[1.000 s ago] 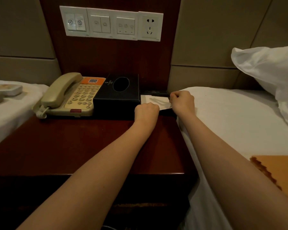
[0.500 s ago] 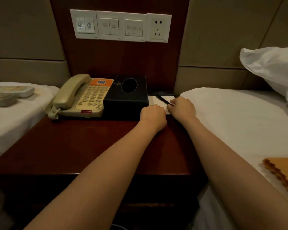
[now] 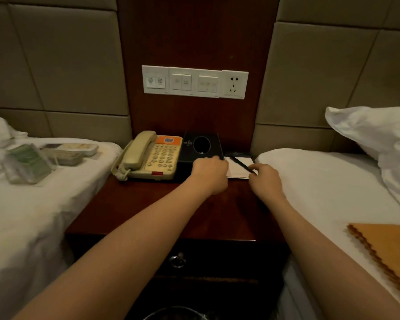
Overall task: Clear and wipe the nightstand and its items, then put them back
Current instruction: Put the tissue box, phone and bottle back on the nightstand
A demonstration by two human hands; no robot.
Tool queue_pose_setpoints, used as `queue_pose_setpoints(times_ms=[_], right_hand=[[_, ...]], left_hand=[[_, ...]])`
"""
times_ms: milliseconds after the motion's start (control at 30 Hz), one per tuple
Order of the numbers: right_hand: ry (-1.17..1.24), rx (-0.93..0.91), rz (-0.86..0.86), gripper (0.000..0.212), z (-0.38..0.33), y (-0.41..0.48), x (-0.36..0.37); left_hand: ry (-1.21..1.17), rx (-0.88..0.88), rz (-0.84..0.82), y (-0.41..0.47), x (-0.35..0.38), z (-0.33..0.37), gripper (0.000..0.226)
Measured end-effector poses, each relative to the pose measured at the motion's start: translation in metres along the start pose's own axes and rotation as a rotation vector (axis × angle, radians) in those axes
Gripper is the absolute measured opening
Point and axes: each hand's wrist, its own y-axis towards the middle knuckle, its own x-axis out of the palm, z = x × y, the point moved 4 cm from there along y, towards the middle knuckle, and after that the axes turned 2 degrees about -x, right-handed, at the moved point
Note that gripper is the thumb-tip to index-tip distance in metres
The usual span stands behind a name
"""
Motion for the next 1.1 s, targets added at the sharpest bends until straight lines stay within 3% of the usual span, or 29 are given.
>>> queue_pose_setpoints(times_ms=[233,667,1100], right_hand=[[0.112,-0.129,-0.067,0.032,-0.089,-0.025,-0.002],[0.251,-0.281,-0.324,0.027,-0.257,-0.087,0.072],[0.291,-0.350,-0.537,0.053,-0.349,-0.137,0.147]], left_hand=[[-0.280,-0.251,-0.014,-0.047,-0.021,-0.094,0.034],[-0.280,-0.605,0.115,-0.149,-0.045,-0.253,0.021],[-0.234,-0.805,0.088,-0.234,-0.039,-0.368,0.030]])
